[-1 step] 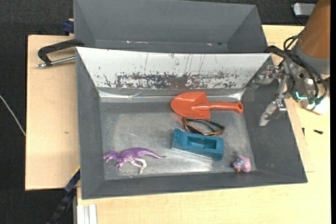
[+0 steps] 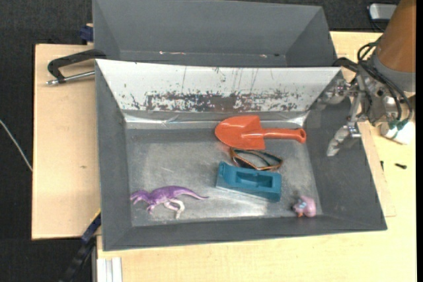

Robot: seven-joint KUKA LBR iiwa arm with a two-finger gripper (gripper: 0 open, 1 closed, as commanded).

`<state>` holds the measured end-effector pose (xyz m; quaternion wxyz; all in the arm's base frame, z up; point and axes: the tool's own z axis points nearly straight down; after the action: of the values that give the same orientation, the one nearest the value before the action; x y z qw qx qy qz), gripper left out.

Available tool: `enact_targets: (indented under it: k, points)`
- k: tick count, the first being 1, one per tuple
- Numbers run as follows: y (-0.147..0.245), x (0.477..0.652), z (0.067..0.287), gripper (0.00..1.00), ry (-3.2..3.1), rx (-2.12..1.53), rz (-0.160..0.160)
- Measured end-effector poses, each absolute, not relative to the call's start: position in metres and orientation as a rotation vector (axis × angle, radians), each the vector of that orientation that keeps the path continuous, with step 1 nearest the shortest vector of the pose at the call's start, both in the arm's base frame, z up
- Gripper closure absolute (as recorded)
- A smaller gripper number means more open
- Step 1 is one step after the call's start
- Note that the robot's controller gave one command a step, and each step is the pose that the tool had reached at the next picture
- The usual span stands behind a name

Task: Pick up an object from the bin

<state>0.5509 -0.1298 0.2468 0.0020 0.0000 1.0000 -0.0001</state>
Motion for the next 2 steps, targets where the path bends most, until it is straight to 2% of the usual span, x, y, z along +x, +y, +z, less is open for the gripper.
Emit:
enact_targets:
  k: [1,2]
  points:
    - [-0.116,0.571,0.181,0.0,3.132,0.078,0.0]
    - [-0.079,0.603,0.162,0.0,3.132,0.088,0.005]
